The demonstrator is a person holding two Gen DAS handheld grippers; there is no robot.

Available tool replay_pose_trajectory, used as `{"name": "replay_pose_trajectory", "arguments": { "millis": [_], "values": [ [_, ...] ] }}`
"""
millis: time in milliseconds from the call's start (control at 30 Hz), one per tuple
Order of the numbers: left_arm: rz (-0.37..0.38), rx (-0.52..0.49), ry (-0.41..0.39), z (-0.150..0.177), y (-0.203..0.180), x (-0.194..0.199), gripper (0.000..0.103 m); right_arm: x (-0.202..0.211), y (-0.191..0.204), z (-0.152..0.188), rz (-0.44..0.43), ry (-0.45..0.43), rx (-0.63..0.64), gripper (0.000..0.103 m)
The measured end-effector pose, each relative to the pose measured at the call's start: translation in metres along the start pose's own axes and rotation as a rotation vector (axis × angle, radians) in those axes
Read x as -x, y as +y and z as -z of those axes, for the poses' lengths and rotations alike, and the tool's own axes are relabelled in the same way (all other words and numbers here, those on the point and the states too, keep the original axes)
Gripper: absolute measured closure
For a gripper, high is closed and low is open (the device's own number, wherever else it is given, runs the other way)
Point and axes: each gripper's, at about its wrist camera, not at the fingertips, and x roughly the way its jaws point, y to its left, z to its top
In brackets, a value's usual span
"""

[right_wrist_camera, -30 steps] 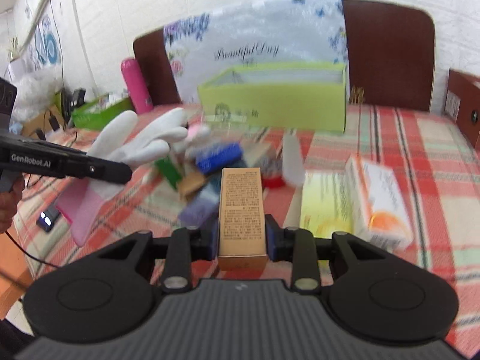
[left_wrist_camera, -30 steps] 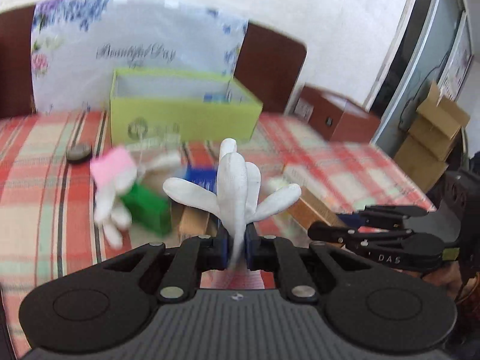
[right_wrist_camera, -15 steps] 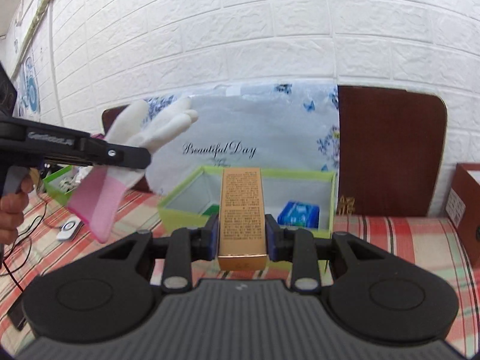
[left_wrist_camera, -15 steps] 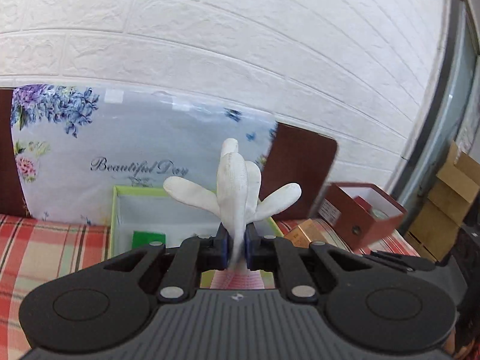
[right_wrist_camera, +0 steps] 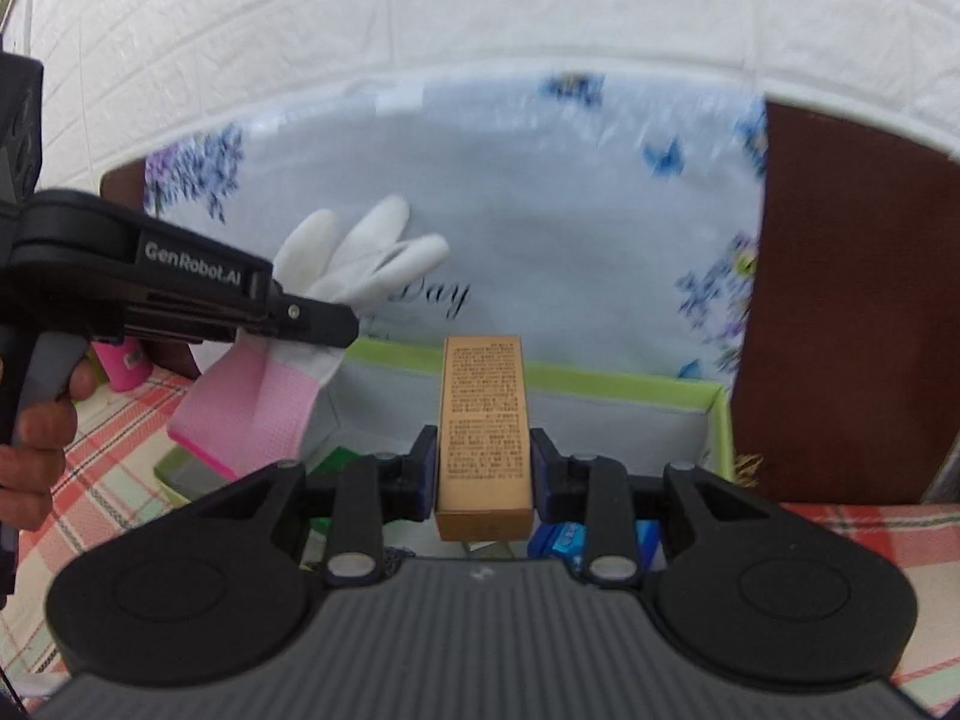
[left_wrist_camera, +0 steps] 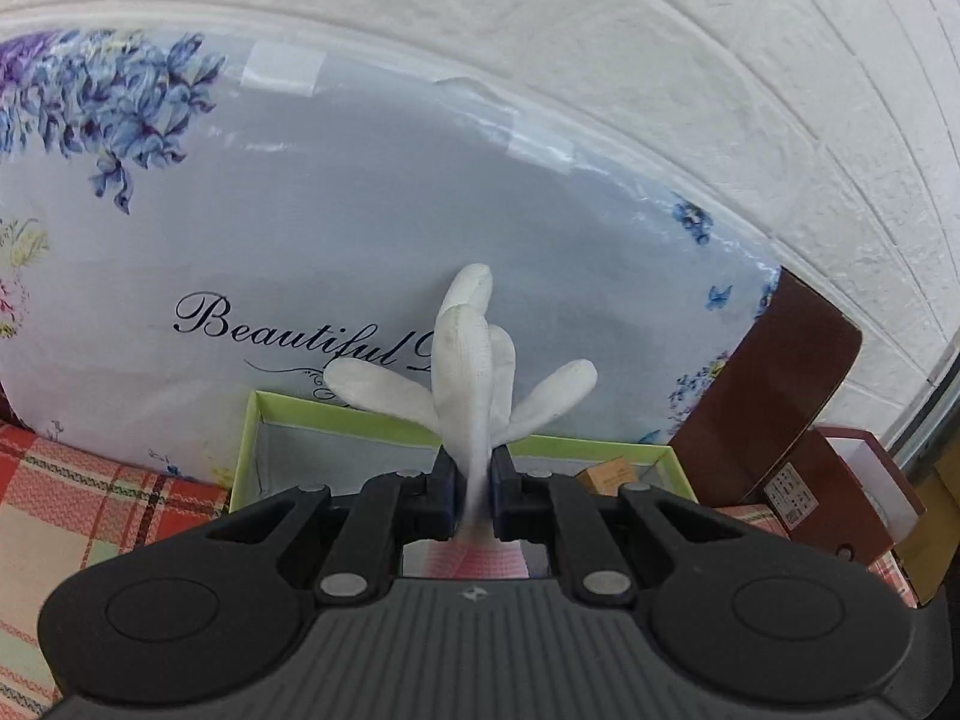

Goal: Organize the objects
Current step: 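Place the tan box and white glove into the lime-green box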

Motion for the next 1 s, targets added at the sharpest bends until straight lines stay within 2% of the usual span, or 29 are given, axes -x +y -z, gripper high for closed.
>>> {"name": "replay_pose_trajectory", "arguments": {
  "millis": [67, 133, 167, 200, 233, 267, 433, 567, 700, 900, 1000],
  "values": [
    [-0.007, -0.022, -0.005, 0.003, 0.005, -0.008, 0.093, -0.016, 0.001, 0.004, -0.008, 0.026, 0.005, 0.073],
    [-0.043, -0.054, -0.028, 0.008, 0.008, -0.012, 0.075, -0.031, 0.004, 0.009, -0.024, 0.056, 0.019, 0.072],
    [-0.065, -0.061, -0.026, 0.011, 0.010, -0.014, 0.041, -0.037, 0.005, 0.011, -0.030, 0.075, 0.027, 0.057],
    [-0.100, -0.054, -0.021, 0.013, 0.013, -0.014, 0.015, -0.039, 0.007, 0.013, -0.017, 0.085, 0.037, 0.044],
    [-0.126, -0.042, -0.038, 0.015, 0.016, -0.012, 0.012, -0.039, 0.008, 0.015, 0.005, 0.077, 0.046, 0.031],
    [-0.130, -0.035, -0.056, 0.017, 0.019, -0.009, 0.012, -0.036, 0.009, 0.017, 0.019, 0.059, 0.053, 0.022],
    [-0.114, -0.017, -0.063, 0.017, 0.026, 0.006, 0.011, -0.016, 0.005, 0.018, 0.027, 0.014, 0.045, 0.005],
    [-0.118, -0.023, -0.081, 0.016, 0.017, 0.027, 0.011, 0.005, 0.001, 0.009, 0.054, -0.025, 0.036, 0.000],
    [-0.111, -0.026, -0.097, 0.021, -0.001, 0.052, 0.011, 0.035, -0.002, 0.009, 0.041, -0.063, -0.003, 0.000],
    [-0.171, -0.053, -0.062, 0.042, -0.033, 0.096, 0.011, 0.088, 0.002, 0.023, 0.036, -0.116, -0.024, 0.000],
    [-0.207, -0.111, -0.082, 0.061, -0.049, 0.117, 0.011, 0.117, 0.006, 0.035, 0.039, -0.140, -0.024, 0.000]
  ]
}}
